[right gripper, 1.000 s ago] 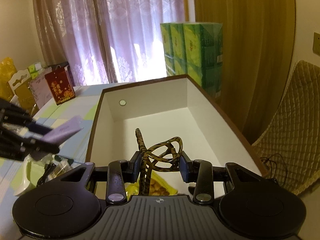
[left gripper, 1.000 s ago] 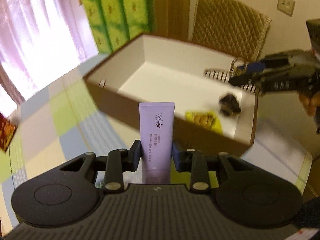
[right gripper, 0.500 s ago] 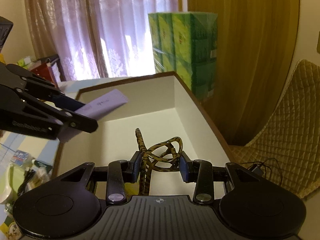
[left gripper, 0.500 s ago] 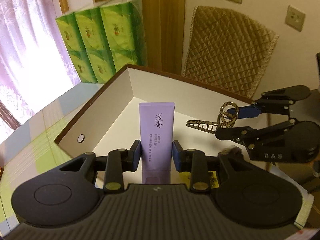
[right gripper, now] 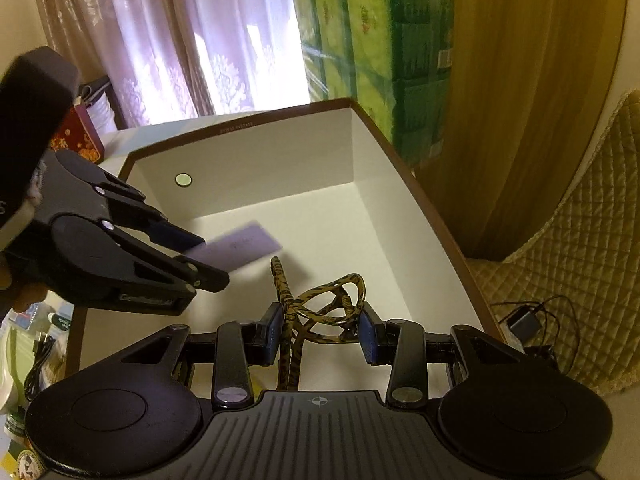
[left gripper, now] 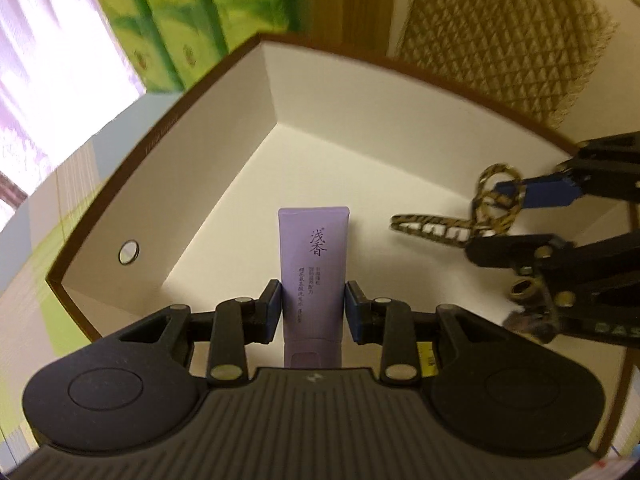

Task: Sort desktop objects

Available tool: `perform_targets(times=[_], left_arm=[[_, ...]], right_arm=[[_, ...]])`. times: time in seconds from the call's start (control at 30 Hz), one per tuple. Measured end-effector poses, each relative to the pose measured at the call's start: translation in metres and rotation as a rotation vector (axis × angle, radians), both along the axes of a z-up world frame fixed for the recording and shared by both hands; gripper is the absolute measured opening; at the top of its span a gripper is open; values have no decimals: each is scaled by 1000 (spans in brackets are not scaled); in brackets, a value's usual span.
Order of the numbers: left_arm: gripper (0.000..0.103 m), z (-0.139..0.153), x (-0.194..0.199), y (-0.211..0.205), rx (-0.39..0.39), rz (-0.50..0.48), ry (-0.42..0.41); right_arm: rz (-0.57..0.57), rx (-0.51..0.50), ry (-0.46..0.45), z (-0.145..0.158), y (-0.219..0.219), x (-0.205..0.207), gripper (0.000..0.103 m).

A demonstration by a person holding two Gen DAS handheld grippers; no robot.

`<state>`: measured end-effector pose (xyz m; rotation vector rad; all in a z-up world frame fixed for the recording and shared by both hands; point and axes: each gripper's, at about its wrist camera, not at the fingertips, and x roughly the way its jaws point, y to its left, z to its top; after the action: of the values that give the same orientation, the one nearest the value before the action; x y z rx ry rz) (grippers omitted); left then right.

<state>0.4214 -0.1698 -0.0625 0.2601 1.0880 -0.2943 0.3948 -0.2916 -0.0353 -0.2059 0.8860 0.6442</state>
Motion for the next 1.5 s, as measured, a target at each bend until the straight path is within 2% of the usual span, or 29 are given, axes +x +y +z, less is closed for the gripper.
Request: perform_targets(times=[0.13, 0.5, 0.53, 0.57, 0.63, 0.73, 0.83, 0.97, 1.03, 1.1, 1.27, 1.5], left_arm=[[34, -2, 6, 2, 10, 4, -8], [39, -3, 7, 12, 24, 16, -12], [40, -2, 6, 14, 22, 19, -13], [43, -1, 5, 15, 19, 21, -15], [46, 3, 3, 17, 15, 25, -26], [50, 9, -2, 21, 2, 33, -42], [59, 18, -12, 24, -11, 34, -61], [74, 33, -34, 29, -22, 25, -105], [76, 41, -45, 31, -41, 23, -121], [87, 50, -56, 32, -52, 28, -144], [91, 73, -94, 36, -86, 34, -219], [93, 101, -162, 62, -117, 113, -311]], right_arm=[[-1, -7, 16, -3, 1, 4, 36], [2, 2, 68, -13, 12, 14, 38], [2, -3, 67, -13, 14, 14, 44], [5, -11, 65, -13, 15, 14, 56], [7, -18, 47, -11, 14, 10, 67], [19, -13, 48, -5, 8, 3, 72], [35, -21, 41, 2, 0, -8, 85], [32, -9, 35, 9, -10, -25, 94], [27, 5, 34, 14, -14, -33, 97], [23, 21, 16, 21, -17, -43, 98], [13, 36, -74, 41, -19, -75, 101], [-14, 63, -164, 61, -17, -122, 101]])
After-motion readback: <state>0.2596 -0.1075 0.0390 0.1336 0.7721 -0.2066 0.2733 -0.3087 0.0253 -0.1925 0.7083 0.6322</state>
